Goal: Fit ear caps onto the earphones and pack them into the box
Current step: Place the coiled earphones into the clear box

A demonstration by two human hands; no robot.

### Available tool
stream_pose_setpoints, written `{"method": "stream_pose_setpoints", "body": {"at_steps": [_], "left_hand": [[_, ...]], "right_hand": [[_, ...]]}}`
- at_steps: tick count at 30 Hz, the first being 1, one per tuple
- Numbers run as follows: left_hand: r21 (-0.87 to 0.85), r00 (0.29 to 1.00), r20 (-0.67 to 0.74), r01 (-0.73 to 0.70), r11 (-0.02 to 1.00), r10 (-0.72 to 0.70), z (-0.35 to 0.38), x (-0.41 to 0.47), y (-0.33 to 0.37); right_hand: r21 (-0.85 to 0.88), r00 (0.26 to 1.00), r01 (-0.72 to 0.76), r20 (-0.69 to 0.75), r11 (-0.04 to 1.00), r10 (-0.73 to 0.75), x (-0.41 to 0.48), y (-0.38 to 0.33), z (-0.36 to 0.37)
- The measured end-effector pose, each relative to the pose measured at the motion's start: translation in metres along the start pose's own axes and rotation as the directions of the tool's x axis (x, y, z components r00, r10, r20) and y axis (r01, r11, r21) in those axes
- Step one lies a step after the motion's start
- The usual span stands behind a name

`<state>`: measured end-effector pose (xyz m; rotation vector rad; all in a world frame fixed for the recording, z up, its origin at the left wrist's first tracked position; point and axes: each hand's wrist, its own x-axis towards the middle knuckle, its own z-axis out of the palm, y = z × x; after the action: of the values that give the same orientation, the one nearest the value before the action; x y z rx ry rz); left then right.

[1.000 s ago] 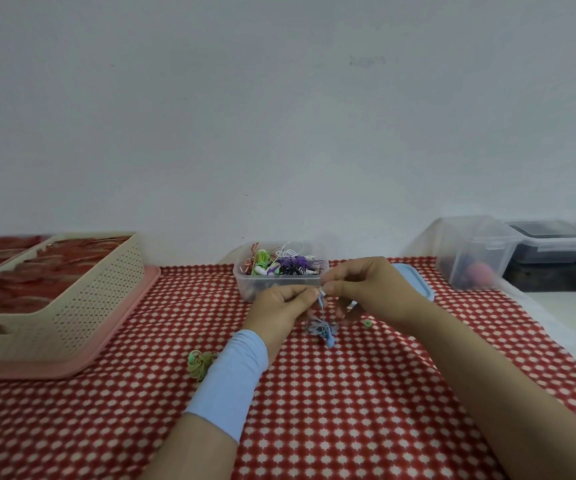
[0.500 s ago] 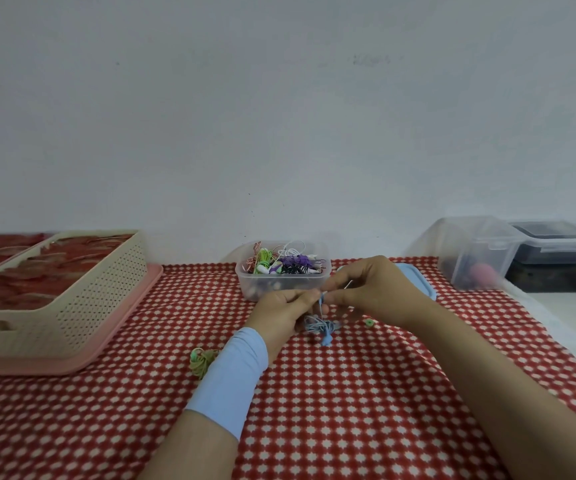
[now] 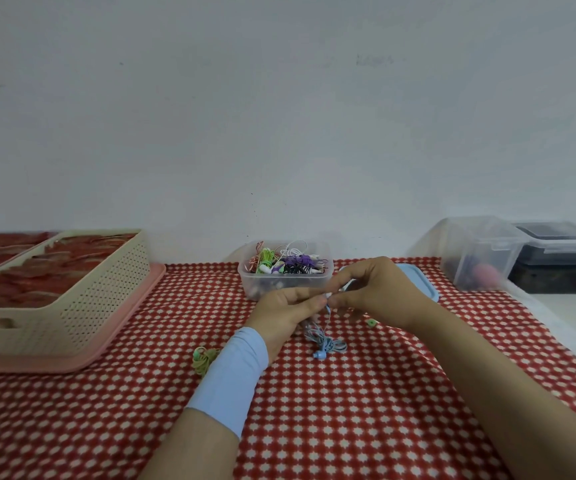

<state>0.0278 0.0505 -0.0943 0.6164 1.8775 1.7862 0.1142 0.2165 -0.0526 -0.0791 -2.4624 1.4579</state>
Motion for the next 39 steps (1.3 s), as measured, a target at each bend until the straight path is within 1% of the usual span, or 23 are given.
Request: {"method": "stream_pose_setpoints", "body": {"at_steps": [2, 4, 8, 14, 18, 22, 26, 28, 31, 34, 39], "left_hand": [[0.026, 0.998, -0.042, -0.049, 0.998, 0.05, 0.0, -0.002, 0.003], [0.012, 0.992, -0.087, -0.093, 0.996, 0.094, 0.0, -0.003, 0.005], [0.031, 0.981, -0.101, -0.164, 0.986, 0.166, 0.001, -0.007, 0.01], [0.13, 0.954, -0.124, -0.256, 0.958, 0.272, 0.002, -0.008, 0.014], [0.189, 0.939, -0.114, -0.299, 0.935, 0.324, 0.001, -0.009, 0.016], [0.208, 0.935, -0.112, -0.308, 0.928, 0.335, 0.0, -0.01, 0.016], [0.192, 0.937, -0.118, -0.304, 0.933, 0.33, 0.0, -0.009, 0.015], [0.182, 0.937, -0.117, -0.307, 0.934, 0.331, -0.001, -0.008, 0.014], [0.182, 0.937, -0.102, -0.312, 0.933, 0.333, -0.003, -0.007, 0.014], [0.172, 0.936, -0.088, -0.322, 0.931, 0.34, -0.004, -0.007, 0.014], [0.088, 0.952, -0.064, -0.294, 0.952, 0.3, -0.001, -0.008, 0.015]], "right_hand": [[0.045, 1.0, -0.004, 0.005, 0.999, 0.004, -0.001, -0.001, 0.001], [0.112, 0.999, -0.031, 0.022, 0.993, 0.029, -0.001, -0.002, 0.0], [0.205, 0.995, -0.095, 0.05, 0.974, 0.087, -0.002, -0.001, -0.003], [0.168, 0.998, -0.069, 0.021, 0.983, 0.066, -0.002, -0.001, -0.003], [0.191, 0.996, -0.086, 0.025, 0.978, 0.083, -0.001, -0.003, 0.0], [0.133, 0.996, -0.081, 0.039, 0.988, 0.077, -0.002, 0.0, -0.001], [0.171, 0.996, -0.081, 0.037, 0.982, 0.076, -0.002, -0.001, -0.001], [0.213, 0.994, -0.107, 0.049, 0.971, 0.099, -0.003, -0.003, -0.001], [0.29, 0.982, -0.179, 0.116, 0.94, 0.151, -0.004, -0.003, -0.005], [0.308, 0.969, -0.218, 0.18, 0.926, 0.168, -0.006, -0.003, -0.007], [0.304, 0.96, -0.253, 0.193, 0.918, 0.201, -0.006, -0.005, -0.007]]}}
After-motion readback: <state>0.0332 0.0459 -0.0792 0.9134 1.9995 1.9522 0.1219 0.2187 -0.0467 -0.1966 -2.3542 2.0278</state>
